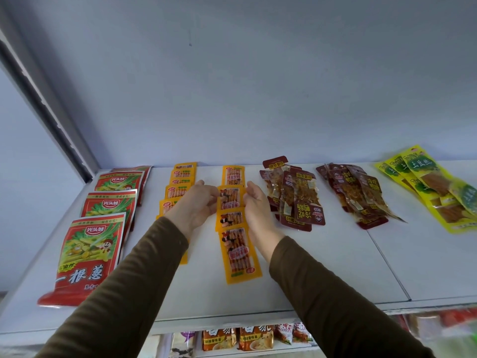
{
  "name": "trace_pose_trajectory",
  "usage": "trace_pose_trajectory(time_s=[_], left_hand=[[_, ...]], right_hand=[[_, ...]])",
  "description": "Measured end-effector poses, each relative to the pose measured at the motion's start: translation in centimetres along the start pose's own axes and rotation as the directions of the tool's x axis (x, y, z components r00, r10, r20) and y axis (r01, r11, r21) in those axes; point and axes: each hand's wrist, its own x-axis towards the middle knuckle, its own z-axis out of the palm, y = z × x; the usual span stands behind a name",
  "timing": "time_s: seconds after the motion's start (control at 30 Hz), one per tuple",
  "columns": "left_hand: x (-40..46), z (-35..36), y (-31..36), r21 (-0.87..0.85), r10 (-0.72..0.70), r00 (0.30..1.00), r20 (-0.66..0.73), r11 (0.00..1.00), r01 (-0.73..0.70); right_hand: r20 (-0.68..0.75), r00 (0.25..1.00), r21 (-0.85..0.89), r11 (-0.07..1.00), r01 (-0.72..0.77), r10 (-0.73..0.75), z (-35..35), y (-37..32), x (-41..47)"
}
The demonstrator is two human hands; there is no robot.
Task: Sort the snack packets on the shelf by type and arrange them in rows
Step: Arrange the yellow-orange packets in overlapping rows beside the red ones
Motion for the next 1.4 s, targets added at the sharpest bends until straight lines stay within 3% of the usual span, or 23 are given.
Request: trace_pose_trajectory(time_s=[0.07,0.17,0.3,0.4,0.5,0.57,0.63,0.8,0.9,1.17,1.4], left_hand=[[0.4,-0.2,-0.1,0.049,-0.019,1.000,-0.022,0.999,0.020],[0.5,-0.3,-0.4,-0.040,-0.052,0.999,0.007,0.998,0.053],[1.1,-0.4,-0.8,-0.042,-0.058,0.998,0.016,0.997,0.058],[1.5,-0.6,-1.4,0.208,0.035,0.999,-0.018,0.978,-0.030],[1.6,-0.9,-1.6,0.533,0.173,0.985,-0.015,0.835,-0.139],[1.8,-0.8,-1.5,0.627,0.226,0.973,0.046,0.752,-0.204],[2.0,-0.6,-1.3,0.624,0.246,0.966,0.081,0.743,-0.241],[3.1,0.4,-1.1,0.443,0.197,0.980,0.035,0.876,-0.192],[4.0,0.9,-1.0,0.440,0.190,0.982,0.026,0.879,-0.181],[5.8,1.7,-0.6,0.517,0.245,0.969,0.035,0.825,-0.227],[7.1,1.8,-0.8,0.622,0.296,0.955,0.031,0.742,-0.250]], right_hand=[[-0.016,0.999,0.029,0.999,-0.036,0.037,0.0,-0.2,0.5],[-0.013,0.999,0.030,0.999,-0.044,0.045,0.3,-0.3,1.1],[-0.015,0.995,-0.236,0.968,0.090,-0.097,0.4,-0.5,1.4],[0.001,0.991,-0.227,0.966,0.128,-0.131,0.3,-0.3,1.6],[0.015,0.990,-0.119,0.983,0.142,-0.141,0.4,-0.3,1.8],[0.010,0.988,-0.094,0.984,0.154,-0.153,0.5,-0.4,2.3],[0.002,0.987,-0.104,0.981,0.162,-0.163,0.4,-0.3,2.7],[-0.009,0.983,-0.313,0.934,0.172,-0.184,0.1,-0.1,3.1],[0.002,0.983,-0.380,0.910,0.168,-0.181,0.0,0.1,3.3],[0.009,0.981,-0.409,0.894,0.180,-0.193,0.6,-0.8,3.9],[0.027,0.981,-0.543,0.822,0.174,-0.190,0.7,-1.1,4.3]])
